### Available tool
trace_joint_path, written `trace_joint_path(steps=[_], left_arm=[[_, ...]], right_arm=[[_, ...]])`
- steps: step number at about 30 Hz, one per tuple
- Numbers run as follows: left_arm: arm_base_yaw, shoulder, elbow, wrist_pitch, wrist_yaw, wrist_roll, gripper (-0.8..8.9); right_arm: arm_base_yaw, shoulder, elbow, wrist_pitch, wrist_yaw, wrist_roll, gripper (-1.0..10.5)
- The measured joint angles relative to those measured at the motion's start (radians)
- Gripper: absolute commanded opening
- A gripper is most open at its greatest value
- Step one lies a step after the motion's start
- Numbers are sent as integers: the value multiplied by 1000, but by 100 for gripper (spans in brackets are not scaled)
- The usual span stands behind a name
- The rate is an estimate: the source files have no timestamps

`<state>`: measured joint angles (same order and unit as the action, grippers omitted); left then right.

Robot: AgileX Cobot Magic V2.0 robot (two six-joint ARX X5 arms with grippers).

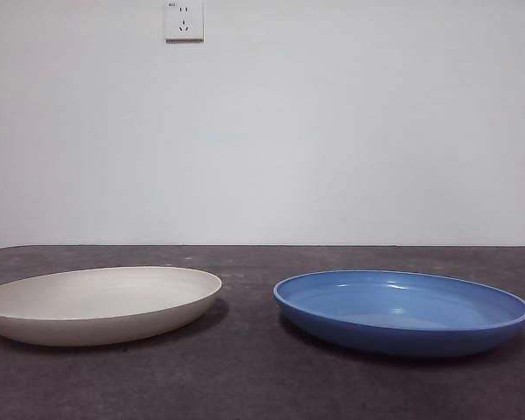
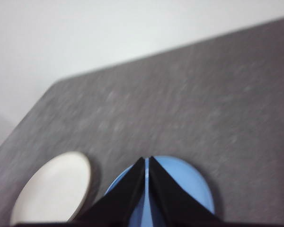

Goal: Pick up the white plate, put it on the blue plate, put it on desk

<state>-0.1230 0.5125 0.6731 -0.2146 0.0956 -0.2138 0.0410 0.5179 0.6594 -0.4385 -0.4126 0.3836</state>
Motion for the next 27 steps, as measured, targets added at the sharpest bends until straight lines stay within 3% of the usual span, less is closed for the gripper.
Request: trace_joint_path(steps=[11, 23, 25, 27], left_arm=[[-48, 188, 216, -112, 253, 13, 16], [-163, 188, 216, -150, 276, 13, 36], [-165, 188, 216, -153, 276, 13, 101], [-166, 188, 216, -156, 276, 13, 249]], right_arm=[[24, 201, 309, -214, -146, -161, 5], [104, 215, 325, -237, -161, -212, 7], [104, 215, 325, -238, -161, -214, 39], [104, 215, 325, -238, -160, -218, 182]])
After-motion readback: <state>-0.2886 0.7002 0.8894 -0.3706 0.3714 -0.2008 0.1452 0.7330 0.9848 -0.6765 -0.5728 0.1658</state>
